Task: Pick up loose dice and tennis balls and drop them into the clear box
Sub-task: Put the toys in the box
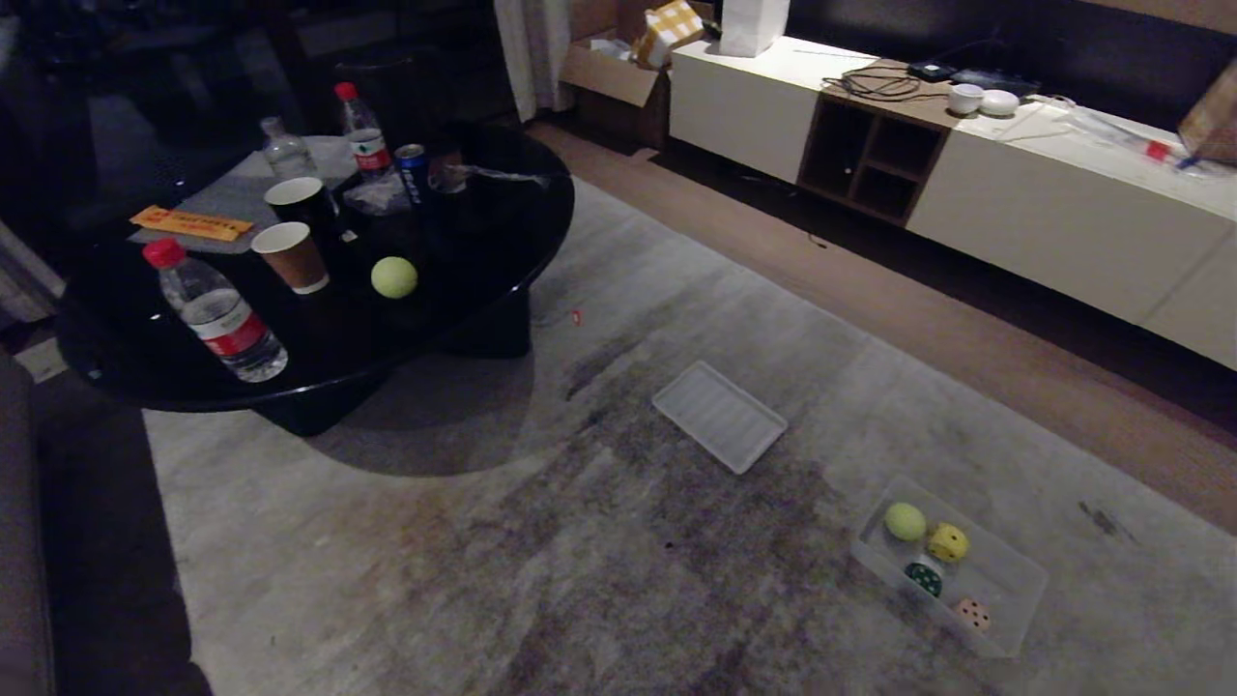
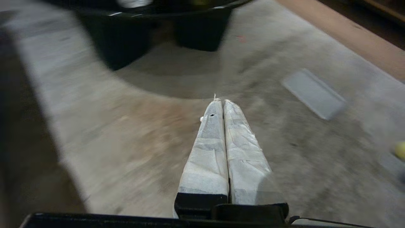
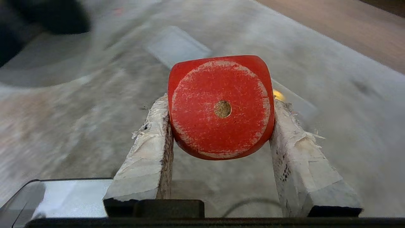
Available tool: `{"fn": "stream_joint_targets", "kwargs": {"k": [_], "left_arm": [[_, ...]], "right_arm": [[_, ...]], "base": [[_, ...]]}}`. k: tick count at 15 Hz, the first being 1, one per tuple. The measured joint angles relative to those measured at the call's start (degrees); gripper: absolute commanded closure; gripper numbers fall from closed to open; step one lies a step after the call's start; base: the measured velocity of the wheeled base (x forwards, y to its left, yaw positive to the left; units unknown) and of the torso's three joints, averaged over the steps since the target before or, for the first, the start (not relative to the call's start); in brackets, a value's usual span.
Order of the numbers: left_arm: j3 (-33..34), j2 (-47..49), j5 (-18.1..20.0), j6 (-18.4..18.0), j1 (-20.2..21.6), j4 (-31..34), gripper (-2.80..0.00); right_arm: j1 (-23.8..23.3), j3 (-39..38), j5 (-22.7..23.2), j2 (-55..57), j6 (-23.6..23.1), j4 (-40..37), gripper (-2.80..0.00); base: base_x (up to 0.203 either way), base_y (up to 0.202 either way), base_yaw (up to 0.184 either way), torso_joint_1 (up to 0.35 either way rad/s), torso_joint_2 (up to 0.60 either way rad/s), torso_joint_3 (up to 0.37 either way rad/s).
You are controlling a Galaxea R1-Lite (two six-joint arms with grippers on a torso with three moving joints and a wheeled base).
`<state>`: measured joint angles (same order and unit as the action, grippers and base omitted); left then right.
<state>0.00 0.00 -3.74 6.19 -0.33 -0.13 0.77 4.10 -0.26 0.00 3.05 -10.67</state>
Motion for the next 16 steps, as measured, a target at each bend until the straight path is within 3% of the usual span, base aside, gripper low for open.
{"fn": "stream_joint_targets", "kwargs": {"k": [6, 16], "left_arm": [[0.0, 0.0, 0.0, 0.1, 0.0, 0.0, 0.00], [0.0, 0.0, 0.1, -0.1, 0.0, 0.0, 0.00]], "right_arm": [[0.0, 0.0, 0.0, 0.0, -0.1, 0.0, 0.00], [0.0, 0.0, 0.0, 0.0, -0.1, 0.0, 0.00]], "base": [[0.002, 0.008, -0.144, 0.002, 0.00, 0.002], [0.000, 0.000, 0.000, 0.001, 0.00, -0.165]]}}
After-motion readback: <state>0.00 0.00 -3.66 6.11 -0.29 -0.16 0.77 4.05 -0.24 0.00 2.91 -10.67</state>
